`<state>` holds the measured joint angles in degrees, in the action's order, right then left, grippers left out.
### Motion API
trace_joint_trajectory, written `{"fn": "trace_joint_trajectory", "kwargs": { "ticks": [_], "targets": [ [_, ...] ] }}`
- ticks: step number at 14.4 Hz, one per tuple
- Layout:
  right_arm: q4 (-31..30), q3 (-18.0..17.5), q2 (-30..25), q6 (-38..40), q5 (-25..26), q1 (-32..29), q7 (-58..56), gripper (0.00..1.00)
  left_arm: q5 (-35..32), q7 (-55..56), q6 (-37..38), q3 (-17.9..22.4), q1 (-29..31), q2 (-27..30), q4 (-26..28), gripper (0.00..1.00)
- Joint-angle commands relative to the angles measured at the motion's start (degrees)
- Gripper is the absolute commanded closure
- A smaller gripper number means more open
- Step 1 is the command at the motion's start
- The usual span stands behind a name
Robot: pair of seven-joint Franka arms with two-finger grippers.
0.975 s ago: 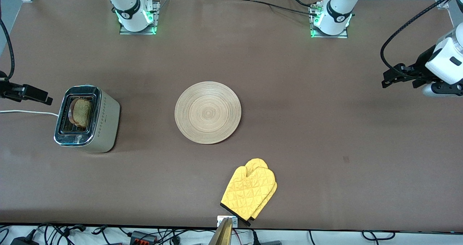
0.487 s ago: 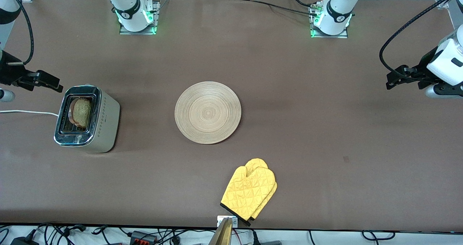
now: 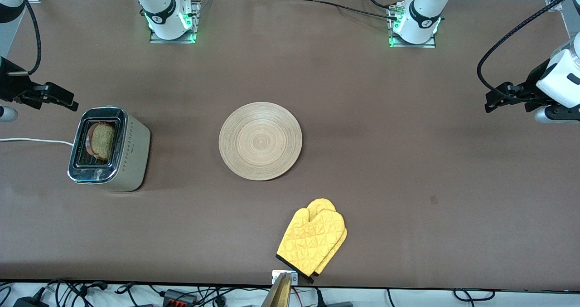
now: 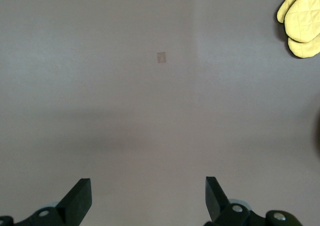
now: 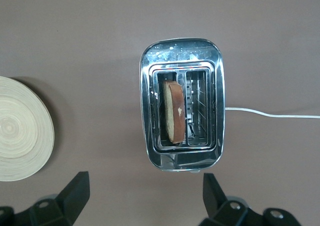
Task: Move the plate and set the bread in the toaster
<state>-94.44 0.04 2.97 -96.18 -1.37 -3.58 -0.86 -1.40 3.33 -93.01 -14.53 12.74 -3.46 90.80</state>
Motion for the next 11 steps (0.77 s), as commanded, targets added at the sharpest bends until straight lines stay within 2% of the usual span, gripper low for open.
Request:
{"fn": "trace_joint_trajectory", "kwargs": {
  "ticks": [1, 11],
  "targets": [
    [-0.31, -0.31, -1.12, 1.08, 0.49, -0.2, -1.42, 0.0, -1.06, -0.07, 0.81, -0.14, 0.01, -0.85, -1.68, 0.0],
    [-0.4, -0.22, -1.82, 1.08, 0.84, -0.29, -1.34, 0.0, -1.06, 0.1, 0.9, -0.58, -0.43, -0.85, -1.86, 0.0]
  ]
}}
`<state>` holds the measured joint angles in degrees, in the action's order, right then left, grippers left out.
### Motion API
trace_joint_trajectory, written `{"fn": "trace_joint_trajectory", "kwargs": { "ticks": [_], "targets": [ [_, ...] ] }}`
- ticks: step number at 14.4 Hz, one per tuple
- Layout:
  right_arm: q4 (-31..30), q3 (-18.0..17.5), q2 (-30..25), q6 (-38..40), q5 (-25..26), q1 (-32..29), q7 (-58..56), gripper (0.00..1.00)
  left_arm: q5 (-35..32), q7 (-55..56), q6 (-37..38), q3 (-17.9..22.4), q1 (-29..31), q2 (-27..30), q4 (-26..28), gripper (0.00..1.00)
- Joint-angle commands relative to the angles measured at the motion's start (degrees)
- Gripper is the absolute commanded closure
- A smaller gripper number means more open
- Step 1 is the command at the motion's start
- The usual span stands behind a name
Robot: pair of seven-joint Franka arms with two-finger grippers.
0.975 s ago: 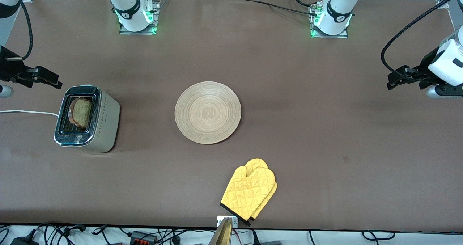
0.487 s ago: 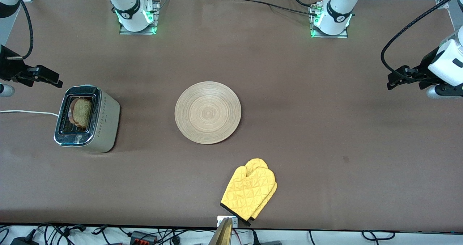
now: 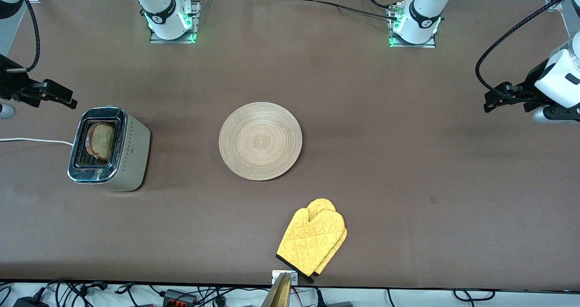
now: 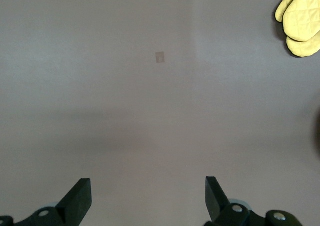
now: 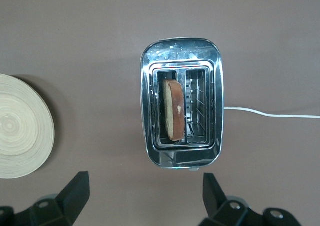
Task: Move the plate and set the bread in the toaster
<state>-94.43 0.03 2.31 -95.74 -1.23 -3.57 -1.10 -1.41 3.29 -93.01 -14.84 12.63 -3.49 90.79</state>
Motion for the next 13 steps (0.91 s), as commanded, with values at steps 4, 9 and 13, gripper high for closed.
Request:
{"fn": "trace_joint_trajectory", "kwargs": {
  "ticks": [4, 9, 13],
  "targets": [
    [-0.4, -0.3, -1.6, 0.47, 1.49, -0.2, -1.19, 0.0, -1.05, -0.39, 0.9, -0.19, 0.03, -0.82, -1.85, 0.0],
    [-0.58, -0.3, -1.78, 0.91, 1.59, -0.2, -0.49, 0.0, -1.05, -0.39, 0.9, -0.11, 0.03, -0.82, -1.85, 0.0],
    [-0.58, -0.3, -1.78, 1.08, 1.41, -0.2, -0.4, 0.0, -1.05, 0.05, 0.99, -0.19, 0.03, -0.82, -1.85, 0.0]
  ]
}}
